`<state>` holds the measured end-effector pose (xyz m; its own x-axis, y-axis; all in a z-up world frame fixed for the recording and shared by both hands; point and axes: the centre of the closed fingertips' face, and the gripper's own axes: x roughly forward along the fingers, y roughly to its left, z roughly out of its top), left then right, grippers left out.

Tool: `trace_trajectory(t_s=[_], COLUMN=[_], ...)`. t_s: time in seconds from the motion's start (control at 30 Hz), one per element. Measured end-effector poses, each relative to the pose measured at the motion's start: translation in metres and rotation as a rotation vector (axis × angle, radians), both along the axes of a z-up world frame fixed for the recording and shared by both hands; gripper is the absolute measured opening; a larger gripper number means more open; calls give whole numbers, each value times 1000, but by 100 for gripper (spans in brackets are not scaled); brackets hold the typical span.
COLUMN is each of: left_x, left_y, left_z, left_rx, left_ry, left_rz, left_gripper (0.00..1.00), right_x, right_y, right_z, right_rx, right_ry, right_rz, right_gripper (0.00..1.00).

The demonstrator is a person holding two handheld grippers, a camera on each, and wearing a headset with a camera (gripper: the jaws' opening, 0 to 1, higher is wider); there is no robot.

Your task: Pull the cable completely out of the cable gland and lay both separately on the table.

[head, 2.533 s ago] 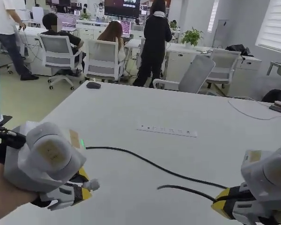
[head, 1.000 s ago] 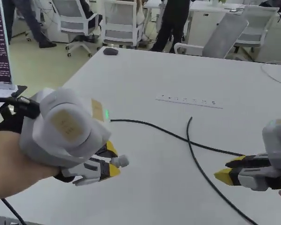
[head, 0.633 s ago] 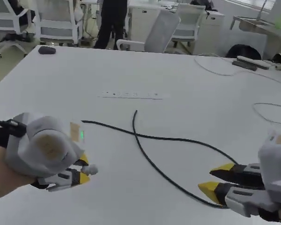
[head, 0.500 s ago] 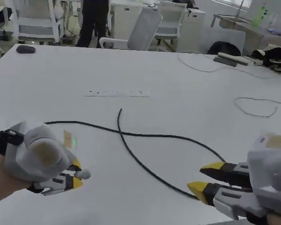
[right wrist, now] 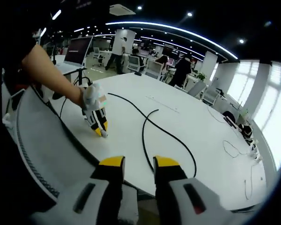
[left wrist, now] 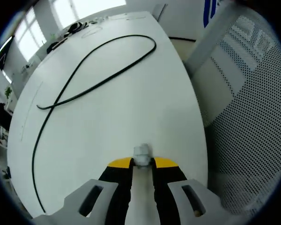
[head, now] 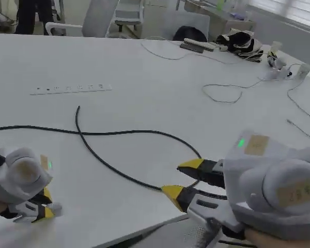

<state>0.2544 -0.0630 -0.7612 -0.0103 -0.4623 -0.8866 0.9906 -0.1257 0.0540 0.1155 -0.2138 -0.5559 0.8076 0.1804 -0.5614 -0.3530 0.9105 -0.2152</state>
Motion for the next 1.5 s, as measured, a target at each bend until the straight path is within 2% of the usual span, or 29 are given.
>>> trace_trajectory(t_s=[0.03, 0.1, 0.2, 0.27, 0.3, 0.33, 0.37, 0.4, 0.47, 0.53, 0.57, 0.6, 0.63, 0.7, 0.73, 0.83, 0.9, 0.93, 1.03, 1.07, 1.1, 1.13, 1.2, 1.37, 1.43, 1.5], left_x=[0, -8, -4, -2, -5, -6, -9, -11, -16, -20, -24, -29, -35, -49, -51, -63, -68, -69, -75, -77, -77, -75, -74, -73, -73, -74], left_y=[-7, -10, -6, -1, 1, 3, 8, 13, 19, 30, 38, 43, 50, 60, 62, 87, 100, 110, 127, 131, 136, 143, 153, 169, 172, 174], left_z=[4, 9, 24, 40, 52, 57, 69, 81, 99, 121, 133, 139, 150, 166, 169, 184, 187, 187, 189, 189, 188, 188, 186, 181, 179, 176], left_rx=[-49, -71, -76, -93, -114, -119, -126, -137, -167, -190, -194, -196, -214, -255, -259, -278, -281, -279, -312, -334, -337, -340, -343, -413, -459, -457], left_ry=[16, 77, 48, 38, 39, 42, 47, 34, 35, 11, -7, -4, 6, 24, 25, -18, -42, -66, -73, -63, -72, -95, -110, -90, -55, -59], left_rz=[1, 29, 57, 116, 124, 130, 148, 166, 216, 284, 303, 316, 365, 418, 432, 516, 564, 598, 693, 731, 750, 785, 837, 981, 1035, 1038], left_gripper=[18, 18, 26, 33, 37, 38, 38, 37, 38, 42, 42, 41, 40, 40, 41, 42, 43, 42, 42, 42, 42, 42, 43, 46, 48, 50], right_x=[-2, -5, -8, -7, -6, -4, -2, 0, 6, 10, 15, 18, 21, 24, 28, 30, 32, 32, 32, 32, 32, 31, 30, 21, 17, 13], right_y=[-3, -7, -13, -14, -13, -11, -8, -4, 6, 17, 21, 24, 28, 31, 33, 35, 35, 36, 38, 39, 40, 40, 39, 34, 36, 39], right_z=[3, 4, 3, 2, 1, -1, -2, -4, -9, -15, -16, -18, -21, -26, -28, -36, -40, -41, -42, -42, -42, -43, -43, -50, -54, -56], right_rx=[11, 13, 4, 15, 19, 28, 36, 47, 73, 117, 136, 147, 163, 181, 190, 172, 152, 149, 155, 165, 172, 181, 187, 218, 227, 241], right_ry=[-5, -5, 0, 5, 8, 10, 12, 22, 40, 78, 82, 95, 117, 144, 154, 192, 209, 212, 232, 241, 248, 253, 256, 279, 288, 295], right_rz=[-11, -15, -18, -7, -1, 10, 23, 42, 82, 122, 140, 153, 179, 196, 209, 241, 254, 262, 282, 287, 289, 290, 282, 248, 244, 234], right_gripper=[25, 25, 26, 26, 26, 26, 27, 27, 29, 30, 31, 31, 31, 32, 32, 34, 35, 35, 36, 36, 37, 37, 38, 38, 40, 41])
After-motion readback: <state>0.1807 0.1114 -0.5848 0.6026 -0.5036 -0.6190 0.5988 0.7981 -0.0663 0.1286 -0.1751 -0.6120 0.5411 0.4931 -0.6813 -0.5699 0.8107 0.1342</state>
